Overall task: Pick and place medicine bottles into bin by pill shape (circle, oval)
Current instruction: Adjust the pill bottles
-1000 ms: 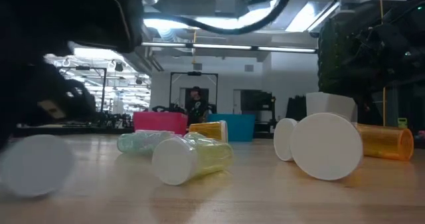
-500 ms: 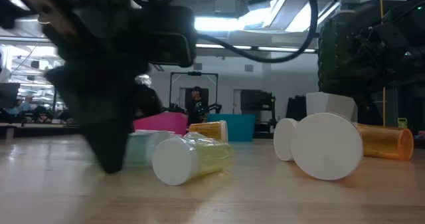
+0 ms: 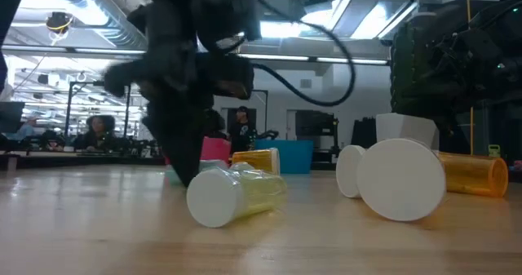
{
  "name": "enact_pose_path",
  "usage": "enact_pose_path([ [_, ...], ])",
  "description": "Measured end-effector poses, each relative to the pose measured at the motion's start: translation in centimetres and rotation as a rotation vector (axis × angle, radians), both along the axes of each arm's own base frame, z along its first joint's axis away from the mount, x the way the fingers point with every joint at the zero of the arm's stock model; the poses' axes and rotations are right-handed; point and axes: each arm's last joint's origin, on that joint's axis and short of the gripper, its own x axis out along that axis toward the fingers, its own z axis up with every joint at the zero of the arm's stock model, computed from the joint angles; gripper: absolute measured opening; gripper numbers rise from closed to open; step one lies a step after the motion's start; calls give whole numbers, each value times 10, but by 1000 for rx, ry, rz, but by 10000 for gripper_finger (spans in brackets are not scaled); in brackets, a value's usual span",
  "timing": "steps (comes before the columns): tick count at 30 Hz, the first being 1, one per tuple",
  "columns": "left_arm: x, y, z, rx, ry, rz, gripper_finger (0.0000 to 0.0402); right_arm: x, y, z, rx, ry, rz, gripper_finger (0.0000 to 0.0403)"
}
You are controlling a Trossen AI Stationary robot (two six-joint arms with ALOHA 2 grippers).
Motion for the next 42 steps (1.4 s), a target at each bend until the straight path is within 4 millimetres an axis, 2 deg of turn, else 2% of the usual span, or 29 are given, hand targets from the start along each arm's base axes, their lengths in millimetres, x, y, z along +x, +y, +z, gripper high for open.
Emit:
enact_pose_path([
  [6, -2, 47, 10, 212, -7, 87, 0, 0, 0, 0, -21, 3, 3, 225],
  [9, -2, 62, 11, 175, -5, 156, 0, 0, 0, 0, -23, 4, 3, 225],
  [12, -2, 59, 14, 67, -16, 168, 0, 0, 0, 0, -23, 4, 3, 225],
  [15, 0, 42, 23, -31, -55, 149, 0, 0, 0, 0, -23, 4, 4, 225],
  [17, 3, 24, 31, -71, -85, 130, 0, 0, 0, 0, -22, 5, 4, 225],
  [24, 11, -65, 52, -148, -319, -53, 0, 0, 0, 0, -16, 5, 5, 225],
  [29, 5, -112, 61, -170, -466, -51, 0, 0, 0, 0, -14, 5, 4, 225],
  [32, 6, -130, 54, -201, -505, -35, 0, 0, 0, 0, 4, 2, 0, 225],
  [37, 18, -151, 21, -255, -518, -75, 0, 0, 0, 0, 34, -3, -8, 225],
  [42, 27, -162, 12, -247, -510, -89, 0, 0, 0, 0, 34, -3, -8, 225],
])
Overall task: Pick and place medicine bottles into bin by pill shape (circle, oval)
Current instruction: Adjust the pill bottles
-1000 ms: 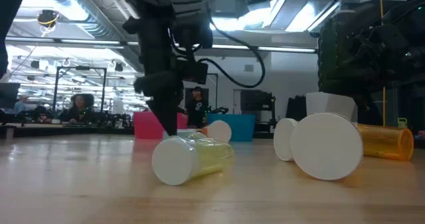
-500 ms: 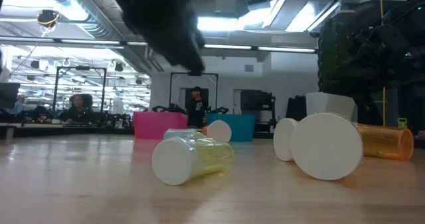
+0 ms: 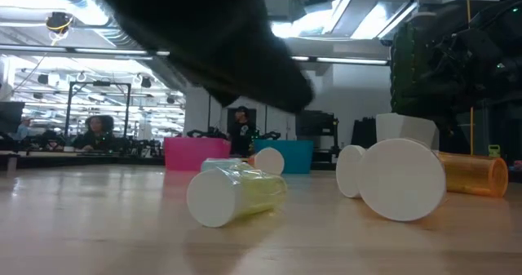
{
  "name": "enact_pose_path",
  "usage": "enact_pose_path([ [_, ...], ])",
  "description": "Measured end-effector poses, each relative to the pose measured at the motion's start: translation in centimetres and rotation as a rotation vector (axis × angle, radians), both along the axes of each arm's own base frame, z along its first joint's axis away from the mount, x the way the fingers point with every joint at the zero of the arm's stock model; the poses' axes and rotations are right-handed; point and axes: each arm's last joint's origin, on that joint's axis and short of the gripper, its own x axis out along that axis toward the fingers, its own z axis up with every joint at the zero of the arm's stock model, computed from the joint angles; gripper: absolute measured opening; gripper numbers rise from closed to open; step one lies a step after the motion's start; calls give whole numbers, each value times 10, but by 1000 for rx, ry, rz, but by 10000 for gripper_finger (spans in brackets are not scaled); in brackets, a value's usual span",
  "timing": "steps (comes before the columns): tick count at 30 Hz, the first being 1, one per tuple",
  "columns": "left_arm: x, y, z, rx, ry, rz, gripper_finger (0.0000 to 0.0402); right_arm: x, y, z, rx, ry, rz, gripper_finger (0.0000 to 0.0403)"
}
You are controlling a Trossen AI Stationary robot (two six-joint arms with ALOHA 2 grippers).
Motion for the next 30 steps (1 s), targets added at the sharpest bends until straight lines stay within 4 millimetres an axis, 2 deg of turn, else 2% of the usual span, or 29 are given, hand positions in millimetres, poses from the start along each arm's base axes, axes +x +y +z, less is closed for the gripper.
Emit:
enact_pose_path([
  [5, 2, 2, -25, 33, 75, 6, 0, 0, 0, 0, -1, 0, 0, 225],
  [11, 4, 25, -27, 124, 155, 80, 0, 0, 0, 0, -2, 1, 0, 225],
  [18, 10, 73, -23, 235, 259, 90, 0, 0, 0, 0, -5, 1, 0, 225],
  [25, 22, 125, -24, 313, 265, 25, 0, 0, 0, 0, -7, 1, 1, 225],
  [30, 23, 167, -18, 385, 294, 30, 0, 0, 0, 0, -7, 1, 1, 225],
])
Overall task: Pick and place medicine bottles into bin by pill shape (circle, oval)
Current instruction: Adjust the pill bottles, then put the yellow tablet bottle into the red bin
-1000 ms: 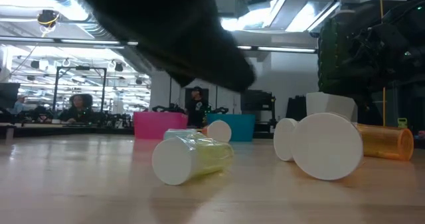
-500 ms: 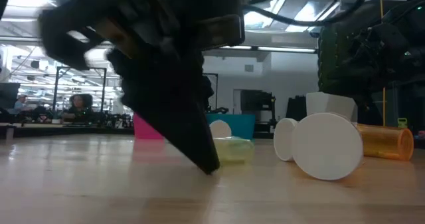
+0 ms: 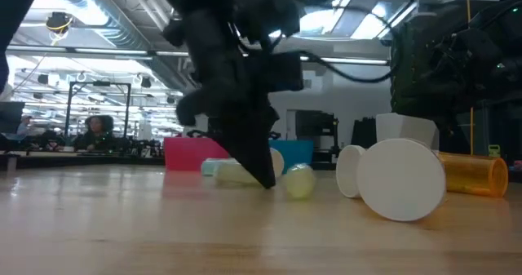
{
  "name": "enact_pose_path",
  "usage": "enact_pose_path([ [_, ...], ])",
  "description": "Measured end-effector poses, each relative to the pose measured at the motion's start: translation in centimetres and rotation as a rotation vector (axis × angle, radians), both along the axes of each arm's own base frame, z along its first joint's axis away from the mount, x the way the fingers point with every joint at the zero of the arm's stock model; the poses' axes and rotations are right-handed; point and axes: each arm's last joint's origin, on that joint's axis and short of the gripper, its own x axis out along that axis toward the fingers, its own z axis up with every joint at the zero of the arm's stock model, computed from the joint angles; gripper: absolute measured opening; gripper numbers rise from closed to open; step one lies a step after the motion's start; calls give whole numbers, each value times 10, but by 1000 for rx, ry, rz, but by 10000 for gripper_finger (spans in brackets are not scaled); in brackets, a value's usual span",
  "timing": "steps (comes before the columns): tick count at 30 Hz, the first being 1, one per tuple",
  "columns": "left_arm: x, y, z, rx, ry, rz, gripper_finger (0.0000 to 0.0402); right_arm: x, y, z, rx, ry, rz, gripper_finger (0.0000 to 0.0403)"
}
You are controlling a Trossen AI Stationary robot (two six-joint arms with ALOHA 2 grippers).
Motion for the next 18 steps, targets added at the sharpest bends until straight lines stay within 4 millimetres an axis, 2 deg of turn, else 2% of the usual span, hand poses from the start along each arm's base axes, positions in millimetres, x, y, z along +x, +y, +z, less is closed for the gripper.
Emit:
enact_pose_path([
  [6, -11, 53, 15, 95, 60, 101, 0, 0, 0, 0, 1, 0, -1, 225],
  [10, -14, 72, 40, 74, -25, 147, 0, 0, 0, 0, 0, 0, -3, 225],
  [13, -18, 66, 70, 54, -119, 142, 0, 0, 0, 0, -1, 0, -9, 225],
  [18, -41, 34, 116, -30, -194, 150, 0, 0, 0, 0, 0, 1, -10, 225],
])
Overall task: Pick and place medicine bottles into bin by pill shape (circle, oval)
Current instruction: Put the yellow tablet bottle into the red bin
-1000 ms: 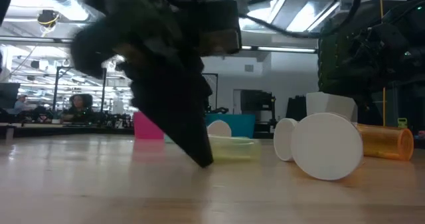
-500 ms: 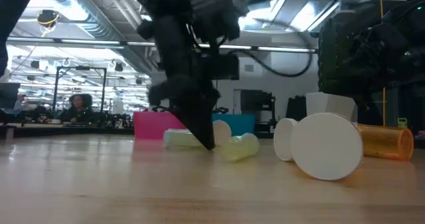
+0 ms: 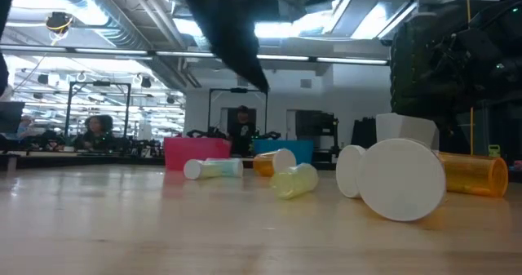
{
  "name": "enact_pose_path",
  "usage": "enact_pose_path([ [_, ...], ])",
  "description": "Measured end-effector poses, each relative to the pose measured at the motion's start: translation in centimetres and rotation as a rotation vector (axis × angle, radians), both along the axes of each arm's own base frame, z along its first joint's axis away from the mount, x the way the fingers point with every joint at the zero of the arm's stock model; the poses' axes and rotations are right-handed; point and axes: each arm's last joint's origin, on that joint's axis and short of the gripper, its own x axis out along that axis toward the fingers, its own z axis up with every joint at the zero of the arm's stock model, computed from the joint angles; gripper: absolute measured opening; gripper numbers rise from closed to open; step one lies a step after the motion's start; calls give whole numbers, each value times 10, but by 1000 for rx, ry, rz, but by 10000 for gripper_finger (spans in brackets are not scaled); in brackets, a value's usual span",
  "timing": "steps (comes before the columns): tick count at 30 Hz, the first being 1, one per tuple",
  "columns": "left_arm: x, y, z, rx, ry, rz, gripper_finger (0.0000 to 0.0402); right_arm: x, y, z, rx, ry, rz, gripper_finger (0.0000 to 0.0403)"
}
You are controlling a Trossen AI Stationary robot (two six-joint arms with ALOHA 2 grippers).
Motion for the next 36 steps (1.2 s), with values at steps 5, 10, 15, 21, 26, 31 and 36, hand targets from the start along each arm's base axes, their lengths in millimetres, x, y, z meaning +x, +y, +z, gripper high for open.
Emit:
enact_pose_path([
  [5, -42, -40, 32, 44, 64, -181, 0, 0, 0, 0, 0, 1, 0, 225],
  [10, -85, -51, 61, 112, 51, -165, 0, 0, 0, 0, 5, 0, -1, 225],
  [15, -124, -40, 72, 160, -59, -110, 0, 0, 0, 0, 4, 0, 0, 225],
  [21, -155, -25, 41, 163, -192, -44, 0, 0, 0, 0, 4, 0, 3, 225],
  [26, -174, -21, -5, 139, -245, -22, 0, 0, 1, 0, 18, -7, 27, 225],
  [31, -185, -19, -29, 115, -326, -7, 0, 4, 15, 18, 62, -194, 363, 225],
  [36, -191, -17, -28, 104, -378, 0, 0, 8, 33, 18, 131, -185, 489, 225],
])
